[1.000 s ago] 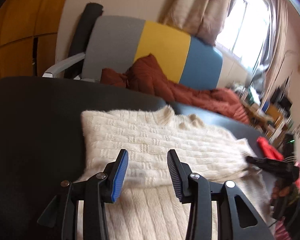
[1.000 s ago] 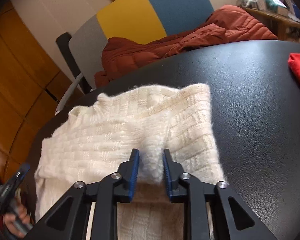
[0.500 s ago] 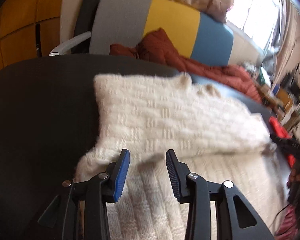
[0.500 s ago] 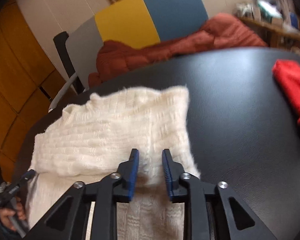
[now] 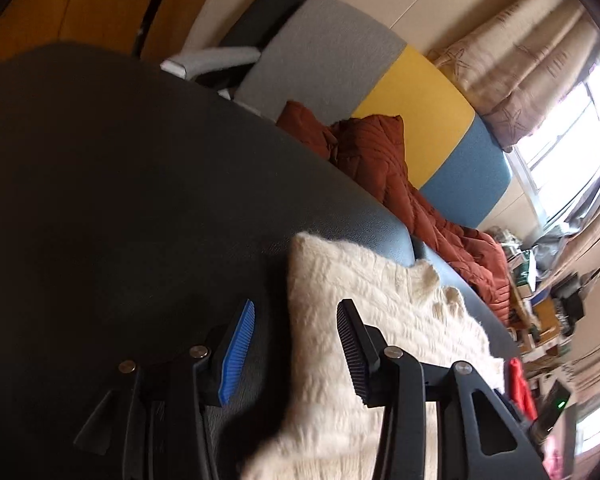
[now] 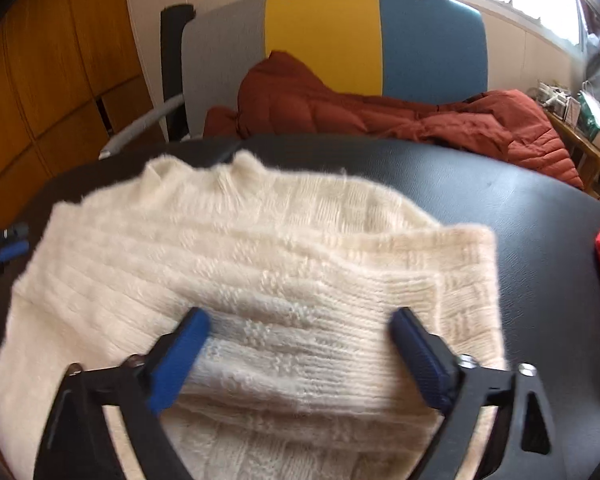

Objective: Fold clothes
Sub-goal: 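Press and smooth the folded cream sweater with the left tool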

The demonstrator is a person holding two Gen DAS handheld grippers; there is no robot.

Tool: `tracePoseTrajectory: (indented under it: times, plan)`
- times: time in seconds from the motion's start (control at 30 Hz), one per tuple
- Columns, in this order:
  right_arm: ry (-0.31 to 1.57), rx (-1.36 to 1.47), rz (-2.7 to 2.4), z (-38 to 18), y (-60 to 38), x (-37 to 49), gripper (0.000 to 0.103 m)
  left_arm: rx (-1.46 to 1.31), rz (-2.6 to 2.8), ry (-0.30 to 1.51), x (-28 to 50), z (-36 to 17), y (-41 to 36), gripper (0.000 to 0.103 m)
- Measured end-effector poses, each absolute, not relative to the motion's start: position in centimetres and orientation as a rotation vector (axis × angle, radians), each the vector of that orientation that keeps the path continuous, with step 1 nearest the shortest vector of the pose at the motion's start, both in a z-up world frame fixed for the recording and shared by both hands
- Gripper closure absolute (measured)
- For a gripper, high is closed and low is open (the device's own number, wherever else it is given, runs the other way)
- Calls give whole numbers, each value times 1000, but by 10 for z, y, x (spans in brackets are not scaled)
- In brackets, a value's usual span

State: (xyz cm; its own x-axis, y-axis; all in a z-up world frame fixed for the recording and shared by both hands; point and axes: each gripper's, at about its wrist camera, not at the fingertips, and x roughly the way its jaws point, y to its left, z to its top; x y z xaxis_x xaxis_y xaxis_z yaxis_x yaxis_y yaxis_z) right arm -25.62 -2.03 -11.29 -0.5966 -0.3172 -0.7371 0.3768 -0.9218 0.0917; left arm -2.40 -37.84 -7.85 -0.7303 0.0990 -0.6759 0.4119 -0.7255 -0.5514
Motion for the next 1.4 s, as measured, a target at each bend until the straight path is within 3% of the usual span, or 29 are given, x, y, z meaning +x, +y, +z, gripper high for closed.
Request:
tracePoseTrajectory:
  times: [0.23, 0.3, 0.33, 0.37, 0.5, 0.67, 0.83, 0.93, 1.3, 1.4]
  plan:
    - [139, 1135, -2520, -119, -22, -257, 0, 1156, -2546, 1319, -55, -105, -391, 60]
    - [142, 1134, -2522, -120, -23, -257, 0, 1157, -2552, 1360, -59, -107, -392, 66]
    - [141, 1135, -2522, -120, -23, -258, 0, 1159, -2561, 1353, -59, -107, -389, 77]
    - [142, 1134, -2522, -120, -24, -259, 0, 1150, -2583, 1327, -59, -104, -386, 85]
    - [155, 1132, -2529, -120, -26, -259, 0, 961, -2753, 1000, -33, -63, -354, 89]
    - [195, 1129, -2544, -119, -30, -259, 0, 1015, -2676, 378, -43, -57, -313, 90]
    - [236, 1118, -2555, -119, -34, -257, 0, 1127, -2547, 308, -63, -85, -318, 90]
    - [250, 1110, -2554, -120, -37, -257, 0, 1141, -2503, 219, -64, -86, -312, 85]
    - [220, 1109, -2540, -123, -34, -261, 0, 985, -2641, 58, -41, -41, -259, 68]
    - [221, 1109, -2541, -123, -34, -260, 0, 1175, -2573, -21, -57, -72, -252, 68]
